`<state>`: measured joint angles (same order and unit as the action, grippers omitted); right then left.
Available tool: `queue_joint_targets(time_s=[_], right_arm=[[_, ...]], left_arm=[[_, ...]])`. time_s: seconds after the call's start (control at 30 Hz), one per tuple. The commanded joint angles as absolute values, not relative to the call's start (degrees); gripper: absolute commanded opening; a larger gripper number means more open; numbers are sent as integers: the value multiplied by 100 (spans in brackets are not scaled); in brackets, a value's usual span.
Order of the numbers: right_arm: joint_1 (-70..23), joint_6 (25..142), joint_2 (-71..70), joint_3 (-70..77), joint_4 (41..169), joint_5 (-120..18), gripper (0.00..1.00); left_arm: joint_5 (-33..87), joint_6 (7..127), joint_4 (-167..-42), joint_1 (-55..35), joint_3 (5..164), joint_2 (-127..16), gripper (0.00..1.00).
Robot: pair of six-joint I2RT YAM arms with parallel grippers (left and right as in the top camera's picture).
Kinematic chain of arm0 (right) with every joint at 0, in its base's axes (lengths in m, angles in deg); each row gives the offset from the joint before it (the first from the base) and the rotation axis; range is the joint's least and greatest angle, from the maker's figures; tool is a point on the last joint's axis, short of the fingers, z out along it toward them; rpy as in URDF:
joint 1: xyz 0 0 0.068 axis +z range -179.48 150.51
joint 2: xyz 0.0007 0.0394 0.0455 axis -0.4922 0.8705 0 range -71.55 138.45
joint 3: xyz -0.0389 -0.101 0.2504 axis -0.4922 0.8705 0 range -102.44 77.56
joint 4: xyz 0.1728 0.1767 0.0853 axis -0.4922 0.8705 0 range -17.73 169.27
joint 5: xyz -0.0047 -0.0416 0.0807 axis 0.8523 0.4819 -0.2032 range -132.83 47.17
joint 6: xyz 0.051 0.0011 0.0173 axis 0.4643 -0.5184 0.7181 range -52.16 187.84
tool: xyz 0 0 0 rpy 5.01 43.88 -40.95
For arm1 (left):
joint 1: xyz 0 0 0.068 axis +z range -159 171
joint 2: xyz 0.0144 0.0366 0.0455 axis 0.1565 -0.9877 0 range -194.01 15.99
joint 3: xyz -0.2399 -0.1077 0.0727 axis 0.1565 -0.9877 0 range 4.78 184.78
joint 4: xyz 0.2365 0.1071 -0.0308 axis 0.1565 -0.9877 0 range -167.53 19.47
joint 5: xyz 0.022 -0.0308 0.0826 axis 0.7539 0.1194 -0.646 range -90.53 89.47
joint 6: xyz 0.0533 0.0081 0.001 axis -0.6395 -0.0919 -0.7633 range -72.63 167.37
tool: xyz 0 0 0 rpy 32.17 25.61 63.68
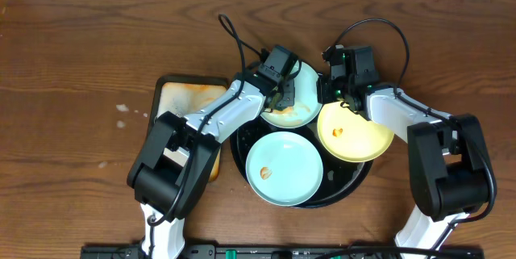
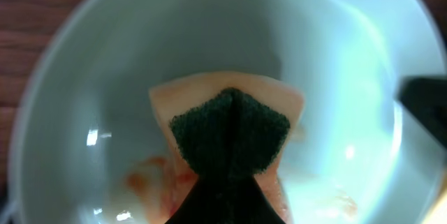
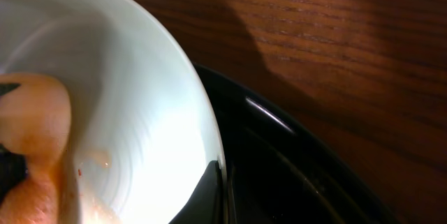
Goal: Clean dirty plates on tray and stack at the side
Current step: 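Wipe the top pale-green plate with the sponge in left gripper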
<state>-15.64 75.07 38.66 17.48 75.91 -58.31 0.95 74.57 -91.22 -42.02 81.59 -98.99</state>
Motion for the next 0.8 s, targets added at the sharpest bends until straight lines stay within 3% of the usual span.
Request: queue_joint_targets(time_s=[0.0,0.33,0.77], right_arm=[[-1514,7555,3921,1692,7694,-5764,1],[-1516,7555,3921,1692,7823,-5764,1],[-1520,7557,3919,1692,7851,-5670,1]], left_arm=[[-802,7265,-9360,-4171,8194,-10082,7],[-2161,6683,-9828,-4182,8286,-10082,7],[-2310,6911,-11303,-4182,9565,-10056,8]])
